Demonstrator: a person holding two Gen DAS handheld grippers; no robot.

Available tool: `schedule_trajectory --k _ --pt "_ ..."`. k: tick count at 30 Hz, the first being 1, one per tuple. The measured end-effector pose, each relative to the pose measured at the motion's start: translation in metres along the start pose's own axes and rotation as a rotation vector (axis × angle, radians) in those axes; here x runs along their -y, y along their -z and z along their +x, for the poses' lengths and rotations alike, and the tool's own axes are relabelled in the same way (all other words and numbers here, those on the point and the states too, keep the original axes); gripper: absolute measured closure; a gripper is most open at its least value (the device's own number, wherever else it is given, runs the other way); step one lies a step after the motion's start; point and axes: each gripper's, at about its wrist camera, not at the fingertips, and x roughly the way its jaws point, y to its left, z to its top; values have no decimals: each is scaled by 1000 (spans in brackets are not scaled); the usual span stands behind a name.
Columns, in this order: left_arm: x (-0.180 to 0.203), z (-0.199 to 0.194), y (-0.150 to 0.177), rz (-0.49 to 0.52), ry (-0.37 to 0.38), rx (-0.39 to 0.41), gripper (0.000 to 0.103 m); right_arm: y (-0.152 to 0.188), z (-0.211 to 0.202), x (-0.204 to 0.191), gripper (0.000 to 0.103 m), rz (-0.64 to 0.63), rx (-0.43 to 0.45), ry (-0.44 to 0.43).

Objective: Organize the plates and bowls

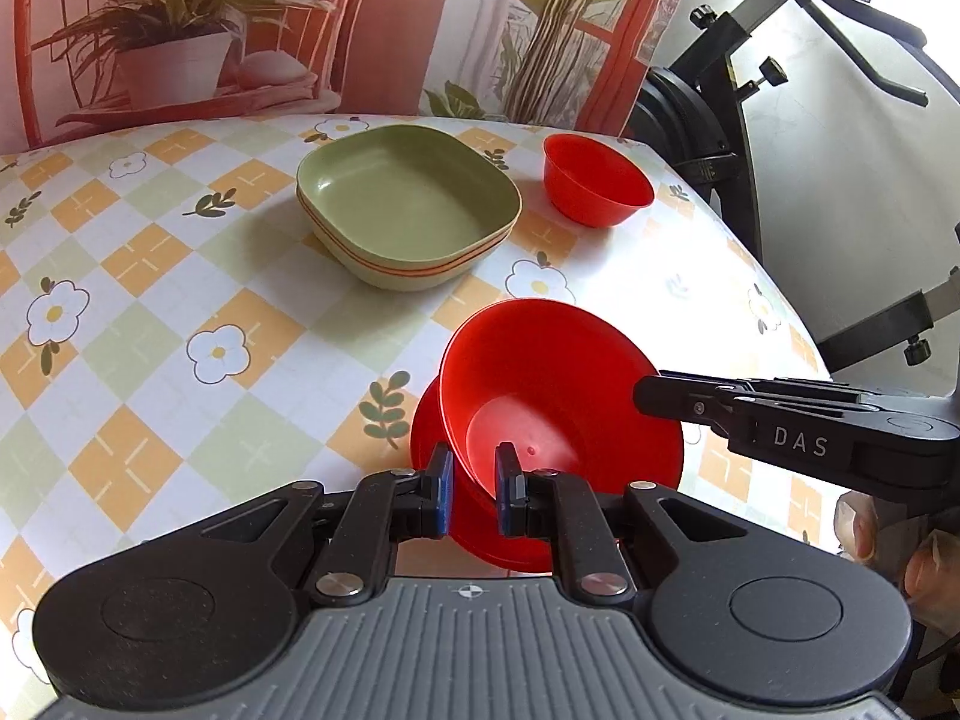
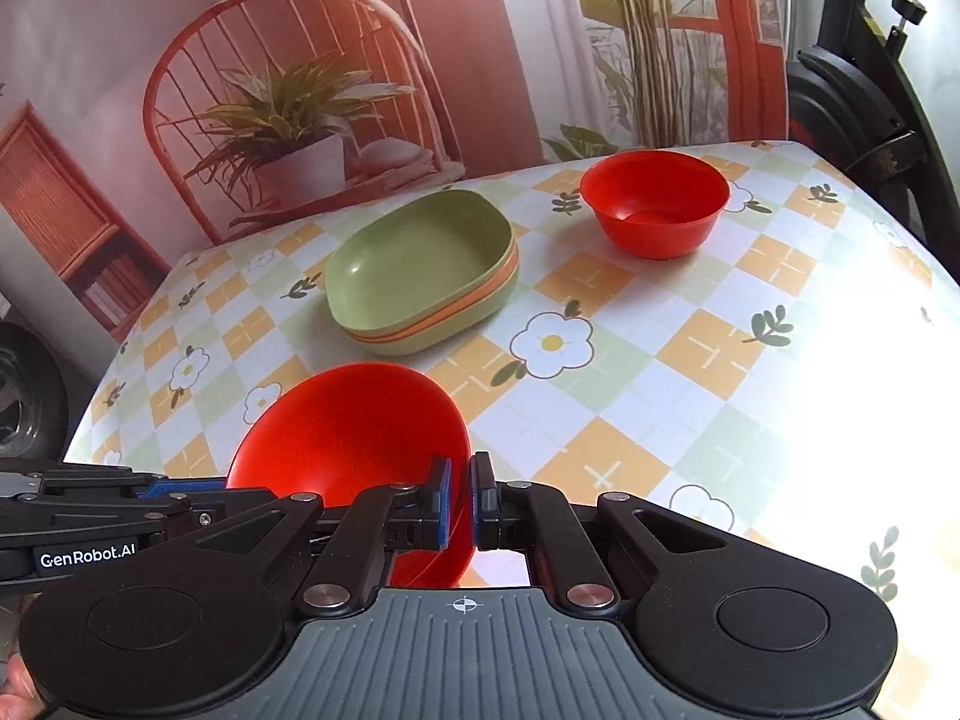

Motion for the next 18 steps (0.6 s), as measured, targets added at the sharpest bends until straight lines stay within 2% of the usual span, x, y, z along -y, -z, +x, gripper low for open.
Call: schedule_trajectory --k 10,18 --pt "2 6 4 29 -37 -12 88 7 6 -6 96 -74 1 12" --pt "2 9 6 37 -41 -19 88 11 10 -4 96 -75 -17 17"
